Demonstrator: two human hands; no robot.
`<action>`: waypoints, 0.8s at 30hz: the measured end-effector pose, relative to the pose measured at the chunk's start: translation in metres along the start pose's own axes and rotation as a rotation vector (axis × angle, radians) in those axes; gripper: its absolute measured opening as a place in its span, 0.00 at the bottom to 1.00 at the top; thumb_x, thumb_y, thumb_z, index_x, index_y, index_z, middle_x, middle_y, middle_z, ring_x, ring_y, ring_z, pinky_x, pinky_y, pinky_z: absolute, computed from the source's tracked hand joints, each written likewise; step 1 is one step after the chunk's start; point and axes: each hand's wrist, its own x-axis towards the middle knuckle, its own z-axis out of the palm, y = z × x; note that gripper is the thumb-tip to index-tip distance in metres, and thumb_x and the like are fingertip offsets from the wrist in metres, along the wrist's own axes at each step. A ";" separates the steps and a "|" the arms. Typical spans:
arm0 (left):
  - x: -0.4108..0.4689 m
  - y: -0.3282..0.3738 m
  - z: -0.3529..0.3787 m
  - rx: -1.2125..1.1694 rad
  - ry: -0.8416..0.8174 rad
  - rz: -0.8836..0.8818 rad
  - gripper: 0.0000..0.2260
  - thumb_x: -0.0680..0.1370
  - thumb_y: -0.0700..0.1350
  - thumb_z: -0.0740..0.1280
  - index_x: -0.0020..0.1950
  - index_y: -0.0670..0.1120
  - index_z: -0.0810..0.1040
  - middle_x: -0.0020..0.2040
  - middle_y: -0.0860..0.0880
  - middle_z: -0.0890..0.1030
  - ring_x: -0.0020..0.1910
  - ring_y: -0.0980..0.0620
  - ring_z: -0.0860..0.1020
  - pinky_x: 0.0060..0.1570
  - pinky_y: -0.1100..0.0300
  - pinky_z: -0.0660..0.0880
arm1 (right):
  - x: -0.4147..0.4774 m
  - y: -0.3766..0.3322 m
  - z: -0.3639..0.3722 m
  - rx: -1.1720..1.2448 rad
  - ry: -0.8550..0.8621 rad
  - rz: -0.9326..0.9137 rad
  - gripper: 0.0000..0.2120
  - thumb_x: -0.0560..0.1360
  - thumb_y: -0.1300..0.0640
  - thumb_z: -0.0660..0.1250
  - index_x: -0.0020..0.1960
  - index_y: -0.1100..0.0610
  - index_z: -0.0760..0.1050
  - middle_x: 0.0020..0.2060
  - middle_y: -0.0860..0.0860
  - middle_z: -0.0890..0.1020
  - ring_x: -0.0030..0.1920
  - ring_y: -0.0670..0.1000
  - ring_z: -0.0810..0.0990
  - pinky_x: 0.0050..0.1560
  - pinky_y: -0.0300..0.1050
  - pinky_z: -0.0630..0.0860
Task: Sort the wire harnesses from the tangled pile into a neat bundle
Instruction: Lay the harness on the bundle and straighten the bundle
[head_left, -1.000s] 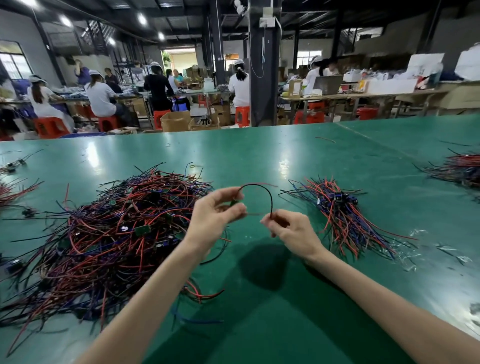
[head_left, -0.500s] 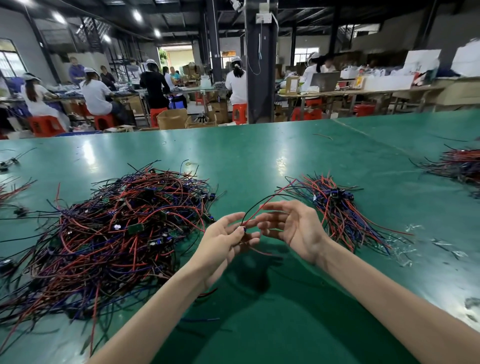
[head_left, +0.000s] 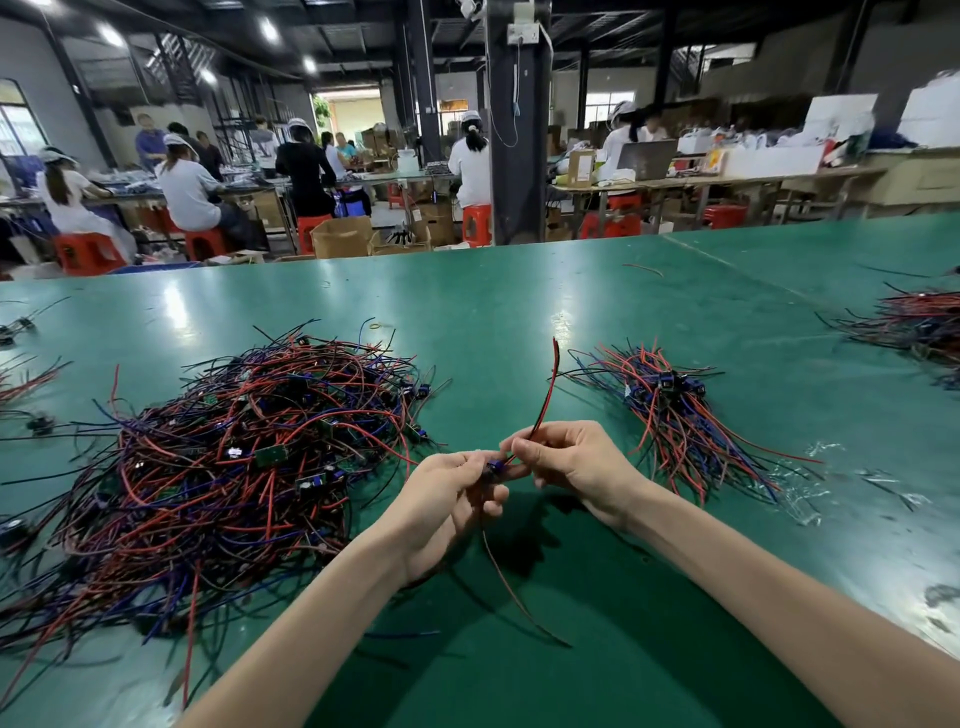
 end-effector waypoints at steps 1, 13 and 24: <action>0.000 0.000 0.000 0.006 0.002 -0.013 0.11 0.82 0.39 0.55 0.51 0.35 0.74 0.38 0.43 0.82 0.27 0.54 0.74 0.24 0.66 0.70 | 0.000 0.000 0.000 -0.003 0.011 -0.007 0.03 0.73 0.67 0.67 0.45 0.66 0.78 0.29 0.49 0.83 0.25 0.43 0.78 0.27 0.32 0.69; -0.002 -0.008 0.004 0.218 -0.021 0.004 0.06 0.78 0.42 0.65 0.46 0.39 0.77 0.38 0.46 0.82 0.27 0.57 0.73 0.26 0.67 0.70 | 0.003 0.000 -0.002 -0.036 0.108 0.018 0.03 0.70 0.64 0.72 0.39 0.61 0.79 0.28 0.50 0.80 0.26 0.44 0.75 0.30 0.34 0.73; -0.005 -0.009 0.007 0.178 -0.027 -0.022 0.12 0.84 0.39 0.51 0.51 0.38 0.74 0.35 0.43 0.82 0.26 0.54 0.75 0.28 0.63 0.74 | 0.001 0.000 0.000 0.021 0.088 0.040 0.06 0.70 0.62 0.72 0.36 0.62 0.77 0.26 0.51 0.79 0.25 0.44 0.76 0.28 0.34 0.73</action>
